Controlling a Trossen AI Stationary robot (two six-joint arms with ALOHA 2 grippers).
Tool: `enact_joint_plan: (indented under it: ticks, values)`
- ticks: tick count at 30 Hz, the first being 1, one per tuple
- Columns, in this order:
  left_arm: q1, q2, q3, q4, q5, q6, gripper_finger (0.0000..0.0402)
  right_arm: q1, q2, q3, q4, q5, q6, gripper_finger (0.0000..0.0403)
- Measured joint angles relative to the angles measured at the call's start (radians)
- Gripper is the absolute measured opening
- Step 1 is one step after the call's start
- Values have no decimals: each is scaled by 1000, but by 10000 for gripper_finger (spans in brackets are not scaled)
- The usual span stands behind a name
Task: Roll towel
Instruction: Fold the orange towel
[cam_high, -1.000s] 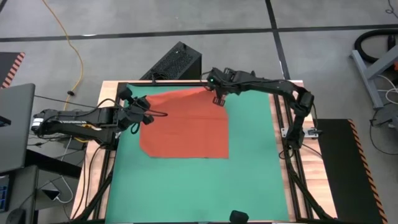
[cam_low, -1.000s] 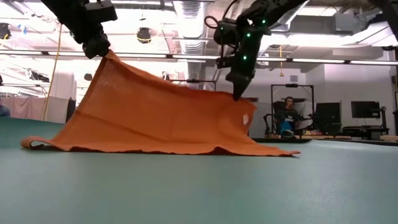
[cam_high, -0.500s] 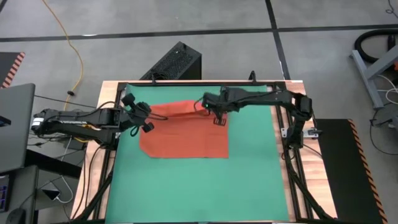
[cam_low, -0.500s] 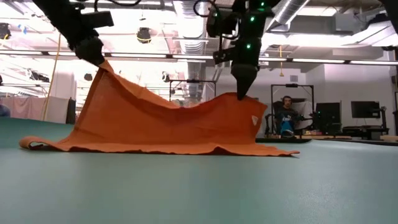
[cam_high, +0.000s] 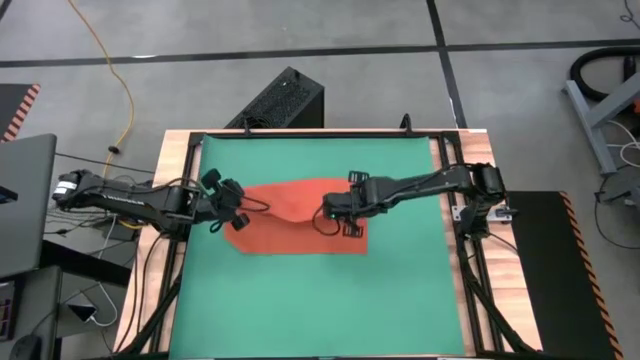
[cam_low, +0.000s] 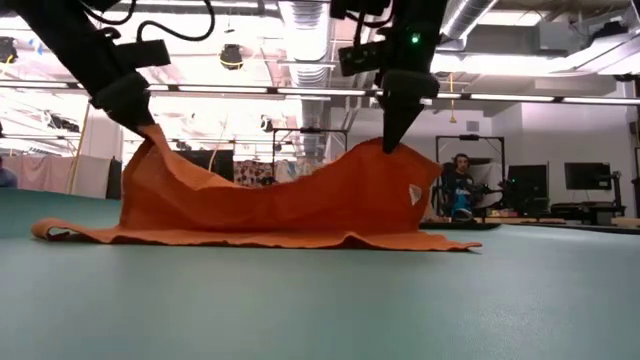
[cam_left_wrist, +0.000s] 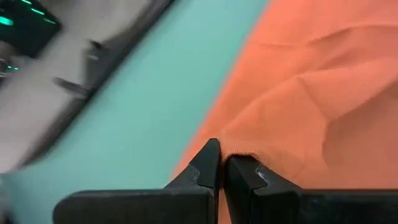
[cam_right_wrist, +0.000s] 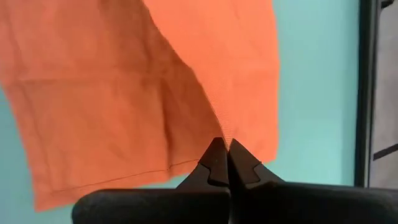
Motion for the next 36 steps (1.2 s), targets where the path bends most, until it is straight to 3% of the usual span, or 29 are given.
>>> enact_joint_plan:
  ticks: [4, 13, 22, 30, 36]
  values:
    - [-69, 0, 25, 6, 61, -101, 0, 24, 0, 0, 3, -1, 20, 0]
    - [-209, 1, 52, -110, 63, -264, 0, 50, 8, 0, 8, -56, 45, 0]
    - [-237, 2, 52, -211, 62, -374, 0, 87, 7, -33, 33, -128, 65, 1]
    - [-239, 2, 52, -238, 139, -404, 0, 123, 8, -108, 114, -169, 73, 16]
    - [-239, 2, 52, -237, 176, -410, 1, 147, 8, -115, 131, -182, 46, 48]
